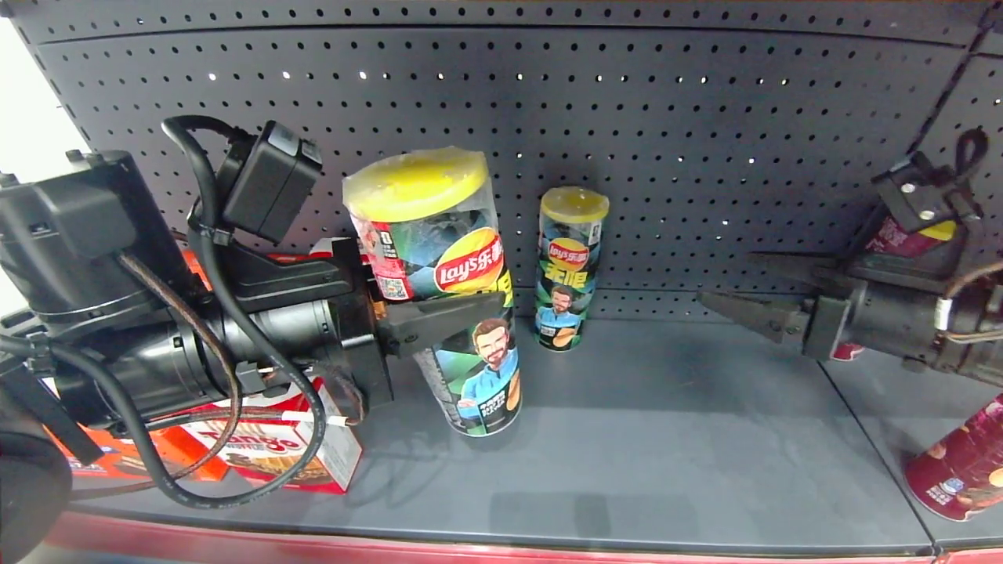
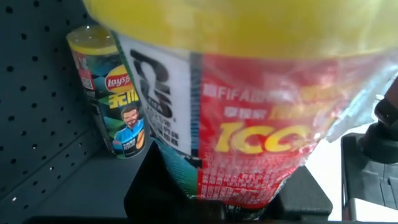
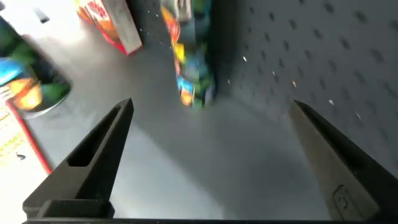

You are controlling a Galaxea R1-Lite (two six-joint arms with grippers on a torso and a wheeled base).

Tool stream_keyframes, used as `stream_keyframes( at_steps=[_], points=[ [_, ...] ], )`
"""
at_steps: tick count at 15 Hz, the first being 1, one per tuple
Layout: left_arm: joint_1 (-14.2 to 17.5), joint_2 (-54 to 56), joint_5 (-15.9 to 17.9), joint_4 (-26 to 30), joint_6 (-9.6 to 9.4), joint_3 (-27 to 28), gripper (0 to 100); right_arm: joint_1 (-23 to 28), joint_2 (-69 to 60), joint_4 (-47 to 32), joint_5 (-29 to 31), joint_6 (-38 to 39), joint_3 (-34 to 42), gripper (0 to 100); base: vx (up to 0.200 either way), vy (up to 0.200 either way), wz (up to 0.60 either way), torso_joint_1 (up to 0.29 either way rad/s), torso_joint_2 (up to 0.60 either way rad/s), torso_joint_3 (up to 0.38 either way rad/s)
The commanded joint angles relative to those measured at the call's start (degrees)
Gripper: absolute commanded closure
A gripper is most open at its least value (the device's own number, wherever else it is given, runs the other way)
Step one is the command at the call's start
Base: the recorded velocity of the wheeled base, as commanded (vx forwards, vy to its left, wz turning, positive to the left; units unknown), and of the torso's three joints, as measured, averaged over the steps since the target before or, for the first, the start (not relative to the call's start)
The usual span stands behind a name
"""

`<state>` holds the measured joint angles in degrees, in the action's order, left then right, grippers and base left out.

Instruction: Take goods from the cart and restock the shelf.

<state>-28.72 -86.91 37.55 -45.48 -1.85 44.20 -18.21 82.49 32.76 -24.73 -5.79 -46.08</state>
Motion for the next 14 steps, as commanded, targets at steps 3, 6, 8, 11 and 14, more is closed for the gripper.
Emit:
stream_keyframes(
  at_steps=[3, 6, 8, 11, 14],
  points=[
    [0.42, 0.16, 0.25, 0.22, 0.27, 0.36, 100, 1.07, 13.48, 1.43, -10.69, -4.05, -9.29, 0, 0.0, 0.0, 0.0, 0.0, 0.0, 0.0],
    [0.42, 0.33, 2.18, 0.13, 2.73, 1.94, 100, -0.51, 20.16, 1.43, -19.21, -9.15, -14.3, 0, 0.0, 0.0, 0.0, 0.0, 0.0, 0.0],
    [0.6, 0.42, 2.97, 0.22, 3.7, 2.64, 100, -0.86, 24.03, 3.63, -25.45, -9.24, -16.59, 0, 0.0, 0.0, 0.0, 0.0, 0.0, 0.0],
    [0.95, 0.25, 2.97, 0.13, 3.87, 2.82, 100, -1.04, 30.27, 7.67, -27.03, -8.98, -21.33, 0, 0.0, 0.0, 0.0, 0.0, 0.0, 0.0],
    [2.53, 0.07, 3.41, -0.13, 3.87, 2.82, 100, -1.56, 33.96, 7.94, -27.38, -8.98, -24.76, 0, 0.0, 0.0, 0.0, 0.0, 0.0, 0.0]
  ],
)
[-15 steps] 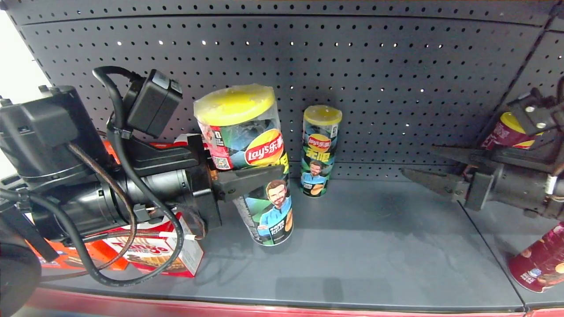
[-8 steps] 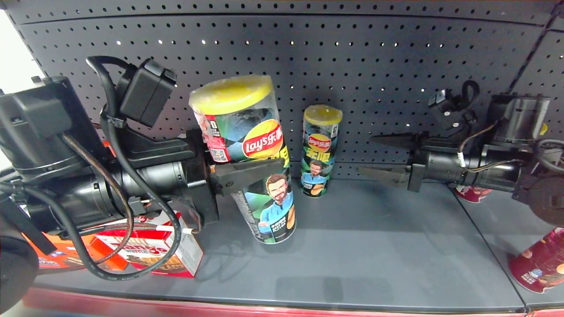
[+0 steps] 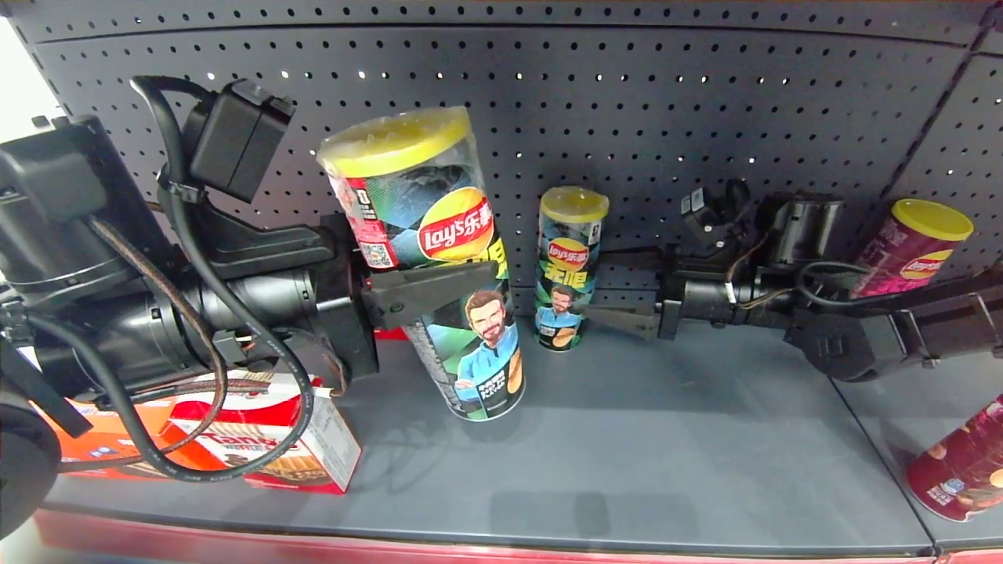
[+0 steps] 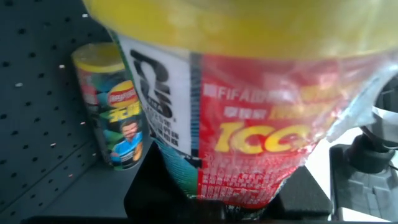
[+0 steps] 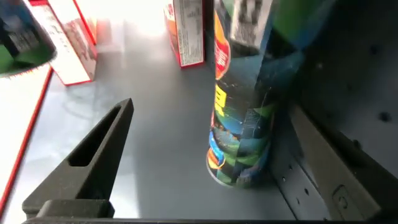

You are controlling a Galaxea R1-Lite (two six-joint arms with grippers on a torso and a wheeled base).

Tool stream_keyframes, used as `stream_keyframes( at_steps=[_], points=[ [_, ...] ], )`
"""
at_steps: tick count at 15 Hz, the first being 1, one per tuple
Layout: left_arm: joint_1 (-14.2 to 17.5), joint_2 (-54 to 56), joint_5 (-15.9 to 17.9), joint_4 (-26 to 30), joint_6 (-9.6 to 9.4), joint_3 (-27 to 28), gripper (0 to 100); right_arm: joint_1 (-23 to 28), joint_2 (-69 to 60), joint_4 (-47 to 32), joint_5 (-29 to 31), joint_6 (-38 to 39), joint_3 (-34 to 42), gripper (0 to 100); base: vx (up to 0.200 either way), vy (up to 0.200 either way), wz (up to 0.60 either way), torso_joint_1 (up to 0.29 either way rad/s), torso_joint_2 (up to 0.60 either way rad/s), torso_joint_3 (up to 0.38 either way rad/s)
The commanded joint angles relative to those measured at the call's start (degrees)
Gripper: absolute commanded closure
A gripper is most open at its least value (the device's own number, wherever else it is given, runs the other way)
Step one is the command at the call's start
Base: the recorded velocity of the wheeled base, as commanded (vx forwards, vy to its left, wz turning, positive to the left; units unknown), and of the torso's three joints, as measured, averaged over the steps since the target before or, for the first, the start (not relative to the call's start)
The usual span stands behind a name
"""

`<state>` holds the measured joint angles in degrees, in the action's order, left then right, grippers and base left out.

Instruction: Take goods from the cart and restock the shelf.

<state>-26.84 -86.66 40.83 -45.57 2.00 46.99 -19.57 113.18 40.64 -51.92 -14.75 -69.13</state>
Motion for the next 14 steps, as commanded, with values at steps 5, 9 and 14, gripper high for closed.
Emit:
stream_keyframes(
  at_steps=[5, 9, 14],
  points=[
    [0.74, -0.17, 0.04, -0.31, 0.02, -0.85, 100, -0.21, 8.64, 1.02, -0.73, 0.07, -6.1, 0, 0.0, 0.0, 0.0, 0.0, 0.0, 0.0],
    [1.09, -0.35, 0.04, -0.31, 0.02, -0.94, 100, -0.21, 11.63, 1.1, -0.73, 0.07, -8.3, 0, 0.0, 0.0, 0.0, 0.0, 0.0, 0.0],
    [1.09, -0.26, -0.13, -0.31, 0.02, -1.03, 100, -1.44, 15.76, 1.02, -0.11, 1.22, -13.92, 0, 0.0, 0.0, 0.0, 0.0, 0.0, 0.0]
  ],
)
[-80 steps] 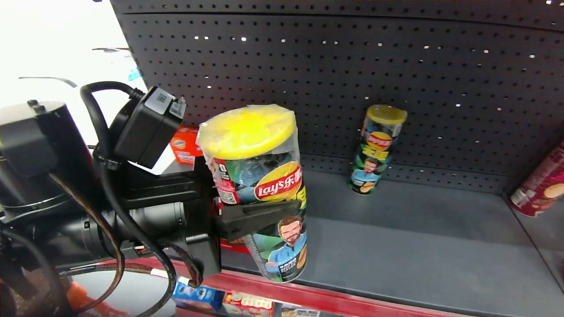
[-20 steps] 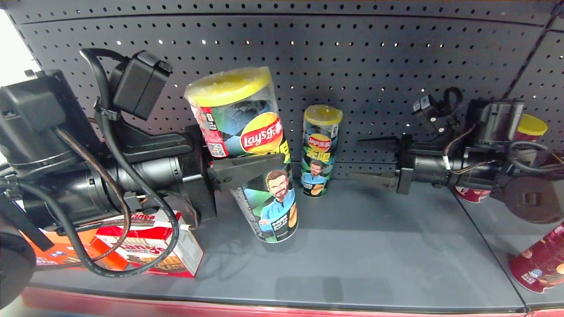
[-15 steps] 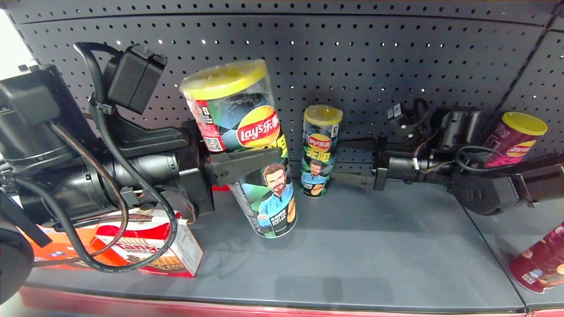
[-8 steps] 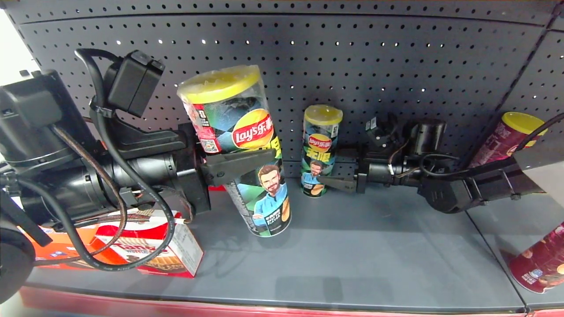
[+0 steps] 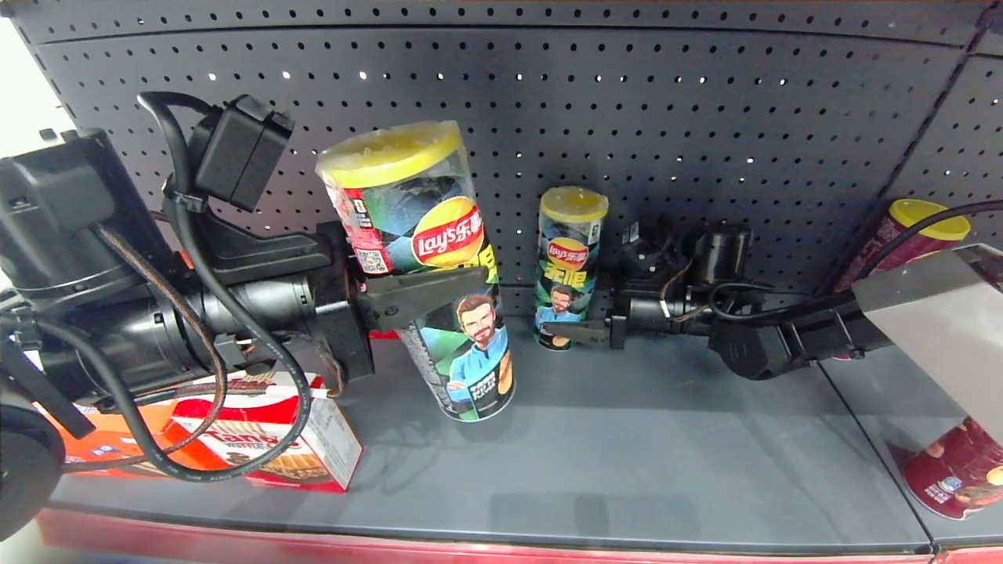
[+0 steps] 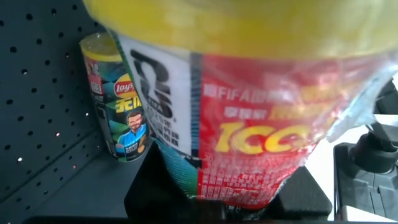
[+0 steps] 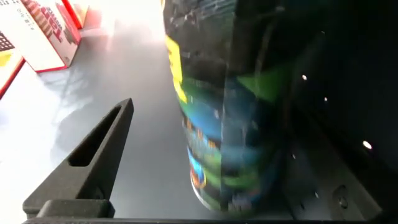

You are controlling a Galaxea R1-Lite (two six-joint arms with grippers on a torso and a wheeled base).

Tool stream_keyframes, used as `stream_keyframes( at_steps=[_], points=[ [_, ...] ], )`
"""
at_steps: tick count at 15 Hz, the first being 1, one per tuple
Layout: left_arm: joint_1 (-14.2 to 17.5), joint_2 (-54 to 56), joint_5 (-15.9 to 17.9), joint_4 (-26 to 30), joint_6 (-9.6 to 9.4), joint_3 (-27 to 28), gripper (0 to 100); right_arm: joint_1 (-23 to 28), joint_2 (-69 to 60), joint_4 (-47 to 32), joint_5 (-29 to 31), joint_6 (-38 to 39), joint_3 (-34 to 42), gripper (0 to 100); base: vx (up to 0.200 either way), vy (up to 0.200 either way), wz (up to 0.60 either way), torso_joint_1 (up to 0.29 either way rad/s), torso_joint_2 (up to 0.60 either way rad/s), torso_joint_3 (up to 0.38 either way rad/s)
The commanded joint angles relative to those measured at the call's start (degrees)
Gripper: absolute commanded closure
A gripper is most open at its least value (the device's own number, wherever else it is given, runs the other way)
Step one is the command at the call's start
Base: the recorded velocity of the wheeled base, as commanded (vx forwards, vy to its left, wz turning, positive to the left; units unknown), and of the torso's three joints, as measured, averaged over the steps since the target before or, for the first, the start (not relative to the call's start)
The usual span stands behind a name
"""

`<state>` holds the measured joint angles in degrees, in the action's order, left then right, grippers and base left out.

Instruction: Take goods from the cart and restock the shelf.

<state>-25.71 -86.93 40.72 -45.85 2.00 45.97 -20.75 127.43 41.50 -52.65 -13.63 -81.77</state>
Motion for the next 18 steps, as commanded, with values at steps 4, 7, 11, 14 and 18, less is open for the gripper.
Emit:
stream_keyframes(
  at_steps=[4, 7, 11, 14, 18],
  points=[
    [0.05, 0.36, -0.2, -0.21, 0.02, -2.11, 100, -0.61, 4.5, 0.43, 3.26, 0.88, -4.01, 100, 0.0, 0.0, 0.0, 0.0, 0.0, 0.0],
    [0.05, 0.36, -0.2, -0.21, 0.02, -2.29, 100, -0.7, 4.32, 0.43, 3.7, 0.8, -4.18, 100, 0.0, 0.0, 0.0, 0.0, 0.0, 0.0],
    [0.05, 0.01, -0.02, -0.29, -0.07, -2.11, 100, -0.35, 1.86, 0.43, 3.61, 0.8, -3.04, 100, 0.0, 0.0, 0.0, 0.0, 0.0, 0.0],
    [0.66, 0.18, 0.24, -0.21, 0.02, -1.85, 100, -0.78, -2.89, 0.51, 3.61, 0.97, 0.92, 100, 0.0, 0.0, 0.0, 0.0, 0.0, 0.0],
    [1.19, 0.45, 0.42, -0.21, -0.07, -2.2, 100, -3.25, -11.5, 7.19, 3.52, 1.76, 13.66, 100, 0.0, 0.0, 0.0, 0.0, 0.0, 0.0]
  ],
)
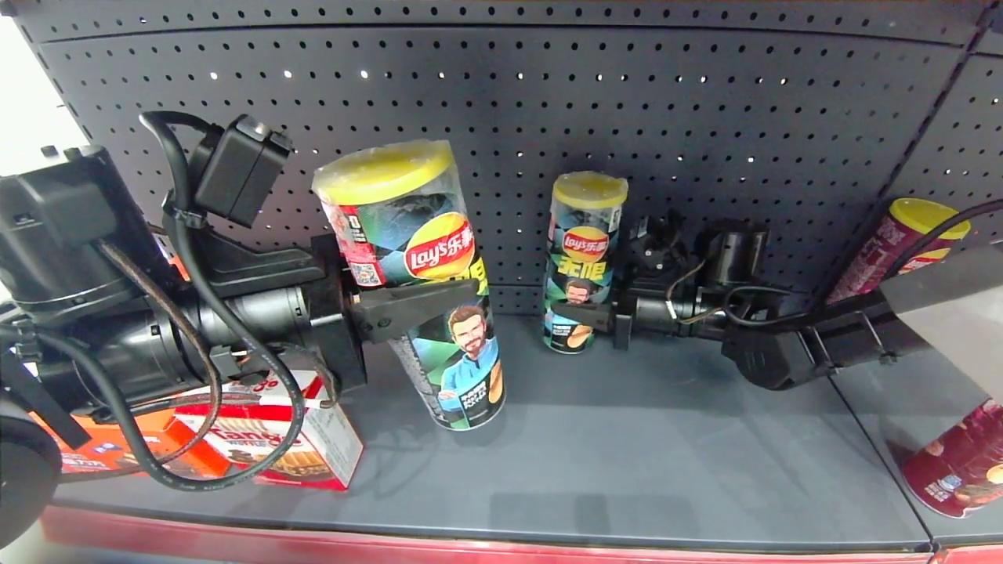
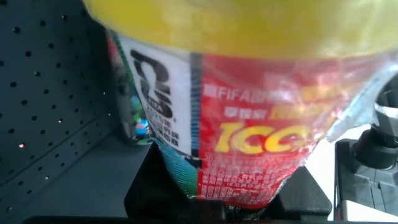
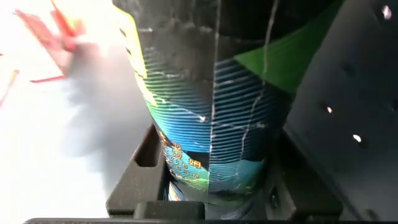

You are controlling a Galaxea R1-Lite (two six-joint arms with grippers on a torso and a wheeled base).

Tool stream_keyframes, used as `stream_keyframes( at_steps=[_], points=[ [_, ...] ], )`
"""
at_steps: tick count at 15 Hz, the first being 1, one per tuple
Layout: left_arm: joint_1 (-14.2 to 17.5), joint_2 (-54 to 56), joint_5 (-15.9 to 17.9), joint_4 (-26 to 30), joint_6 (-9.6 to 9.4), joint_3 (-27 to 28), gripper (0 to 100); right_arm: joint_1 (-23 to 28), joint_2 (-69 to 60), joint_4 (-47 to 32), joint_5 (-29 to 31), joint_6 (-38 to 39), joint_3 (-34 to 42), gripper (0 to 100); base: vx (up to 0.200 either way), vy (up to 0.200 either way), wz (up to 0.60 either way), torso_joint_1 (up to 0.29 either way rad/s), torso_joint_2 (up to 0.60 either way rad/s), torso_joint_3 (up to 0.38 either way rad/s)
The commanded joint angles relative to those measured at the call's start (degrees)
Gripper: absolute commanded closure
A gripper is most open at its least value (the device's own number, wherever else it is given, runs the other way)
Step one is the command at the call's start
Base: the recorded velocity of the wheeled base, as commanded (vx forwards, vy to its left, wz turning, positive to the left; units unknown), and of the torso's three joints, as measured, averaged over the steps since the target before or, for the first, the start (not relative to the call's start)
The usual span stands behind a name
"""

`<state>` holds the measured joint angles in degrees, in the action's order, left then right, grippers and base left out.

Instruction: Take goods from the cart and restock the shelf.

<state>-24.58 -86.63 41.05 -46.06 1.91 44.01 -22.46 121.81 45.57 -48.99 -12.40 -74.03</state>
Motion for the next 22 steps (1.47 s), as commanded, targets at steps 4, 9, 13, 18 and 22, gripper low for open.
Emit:
stream_keyframes(
  at_steps=[4, 9, 13, 18, 22],
  points=[
    [0.05, 0.14, 0.0, 0.0, 0.02, -0.24, 100, -4.44, -11.51, 17.89, 1.45, 2.99, 24.11, 100, 0.0, 0.0, 0.0, 0.0, 0.0, 0.0],
    [0.05, 0.05, -0.09, 0.0, 0.02, -0.33, 100, -6.64, -13.79, 28.96, 3.12, 3.08, 38.44, 100, 0.0, 0.0, 0.0, 0.0, 0.0, 0.0],
    [0.05, -0.3, -0.09, 0.0, 0.11, -0.41, 100, -8.13, -15.72, 31.25, 3.29, 2.91, 45.21, 100, 0.0, 0.0, 0.0, 0.0, 0.0, 0.0],
    [0.05, -1.0, -0.09, 0.0, 0.02, -0.33, 100, -8.04, -11.59, 36.61, 3.2, 2.47, 49.78, 100, 0.0, 0.0, 0.0, 0.0, 0.0, 0.0],
    [0.05, -1.44, -0.09, 0.0, 0.02, -0.24, 100, -7.96, -8.87, 39.42, 3.12, 2.55, 49.42, 100, 0.0, 0.0, 0.0, 0.0, 0.0, 0.0]
  ],
)
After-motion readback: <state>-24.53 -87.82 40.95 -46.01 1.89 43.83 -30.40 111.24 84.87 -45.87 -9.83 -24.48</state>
